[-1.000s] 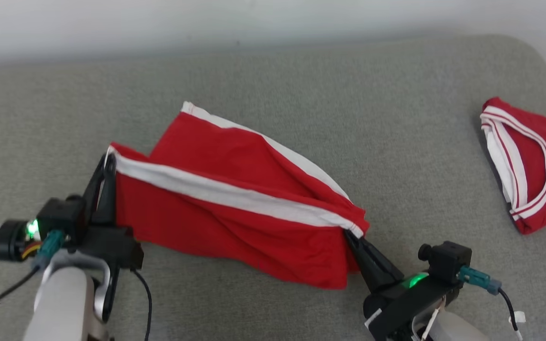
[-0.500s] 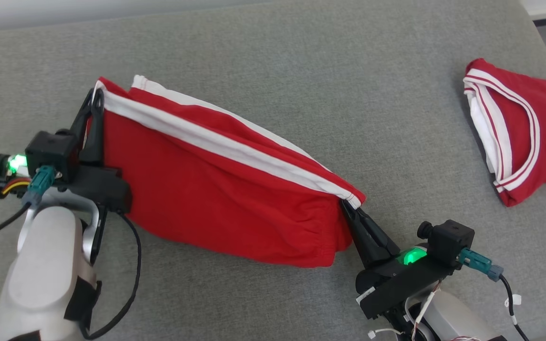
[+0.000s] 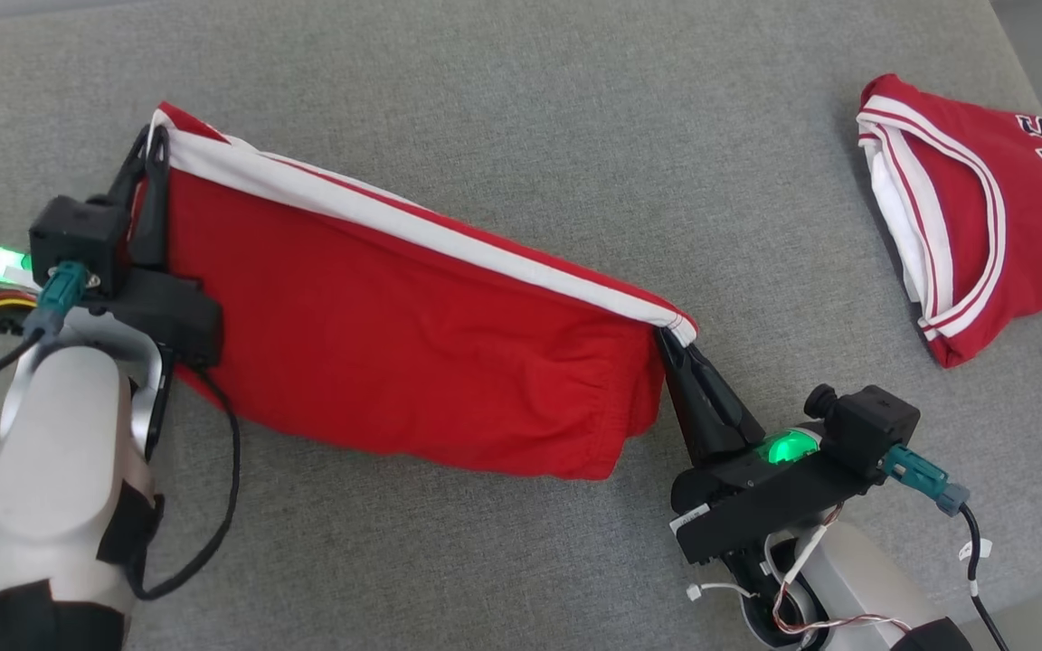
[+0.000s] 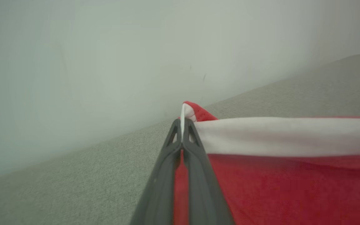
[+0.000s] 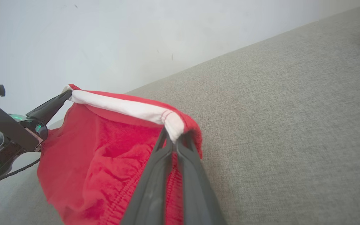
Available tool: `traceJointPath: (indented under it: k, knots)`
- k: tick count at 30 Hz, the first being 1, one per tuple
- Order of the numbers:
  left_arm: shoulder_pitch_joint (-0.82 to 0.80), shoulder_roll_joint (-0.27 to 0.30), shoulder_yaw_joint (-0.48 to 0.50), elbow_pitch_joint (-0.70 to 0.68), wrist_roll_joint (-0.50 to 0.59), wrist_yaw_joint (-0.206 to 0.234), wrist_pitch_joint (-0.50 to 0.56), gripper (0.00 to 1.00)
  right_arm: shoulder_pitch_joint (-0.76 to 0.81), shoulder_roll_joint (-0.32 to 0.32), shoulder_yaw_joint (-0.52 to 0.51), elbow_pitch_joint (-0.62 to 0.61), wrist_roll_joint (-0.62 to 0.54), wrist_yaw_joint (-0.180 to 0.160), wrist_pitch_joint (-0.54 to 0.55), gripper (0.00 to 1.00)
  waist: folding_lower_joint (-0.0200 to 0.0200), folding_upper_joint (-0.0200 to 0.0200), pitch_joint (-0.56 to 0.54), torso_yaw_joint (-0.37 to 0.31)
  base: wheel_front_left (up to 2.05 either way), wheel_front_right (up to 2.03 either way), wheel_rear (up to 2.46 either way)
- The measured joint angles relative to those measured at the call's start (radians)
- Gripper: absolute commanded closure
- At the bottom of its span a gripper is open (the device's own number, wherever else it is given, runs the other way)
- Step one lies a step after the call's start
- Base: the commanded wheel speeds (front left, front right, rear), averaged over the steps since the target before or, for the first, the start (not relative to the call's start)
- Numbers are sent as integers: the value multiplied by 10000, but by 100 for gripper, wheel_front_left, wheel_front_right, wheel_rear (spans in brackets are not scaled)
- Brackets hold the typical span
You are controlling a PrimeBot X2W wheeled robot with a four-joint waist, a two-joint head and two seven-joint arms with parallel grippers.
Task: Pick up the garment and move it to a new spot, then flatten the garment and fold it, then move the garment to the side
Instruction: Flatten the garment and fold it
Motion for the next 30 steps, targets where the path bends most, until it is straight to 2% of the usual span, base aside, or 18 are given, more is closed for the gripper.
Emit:
traceJointPath:
  k: [10, 24, 25, 26, 27, 28, 29, 30]
  knots:
    - [-853, 374, -117, 844, 151, 334, 0, 100, -430, 777, -537, -104, -477, 0, 0, 100, 0, -1, 433, -242, 0, 0, 0]
    - [-1184, 435, -324, 1227, 88, 512, -10, 100, -722, 1110, -886, 176, -951, 0, 0, 100, -1, -2, 907, -352, 0, 0, 0]
    - [-1191, 431, -318, 1229, 56, 510, -10, 100, -729, 1127, -872, 190, -970, 0, 0, 87, -1, -1, 922, -351, 0, 0, 0]
    - [-1193, 426, -307, 1208, -12, 510, -10, 95, -732, 1147, -867, 211, -974, 0, 0, 65, -1, -2, 931, -346, 0, 0, 0]
    - [-1193, 426, -316, 1185, -13, 510, -10, 58, -735, 1158, -869, 221, -976, 0, 0, 28, -1, -2, 934, -338, 0, 0, 0]
    - [-1193, 418, -328, 1160, -15, 510, -10, 22, -742, 1162, -876, 226, -986, 0, 0, 3, -1, -2, 931, -324, 0, 0, 0]
    - [-1192, 403, -339, 1137, -19, 510, -10, 0, -753, 1168, -890, 234, -995, 0, 0, 0, -1, -2, 924, -307, 0, 0, 0]
    - [-1186, 391, -349, 1127, -38, 512, -10, 0, -756, 1174, -905, 244, -1009, 0, 0, 0, -1, -2, 908, -291, 0, 0, 0]
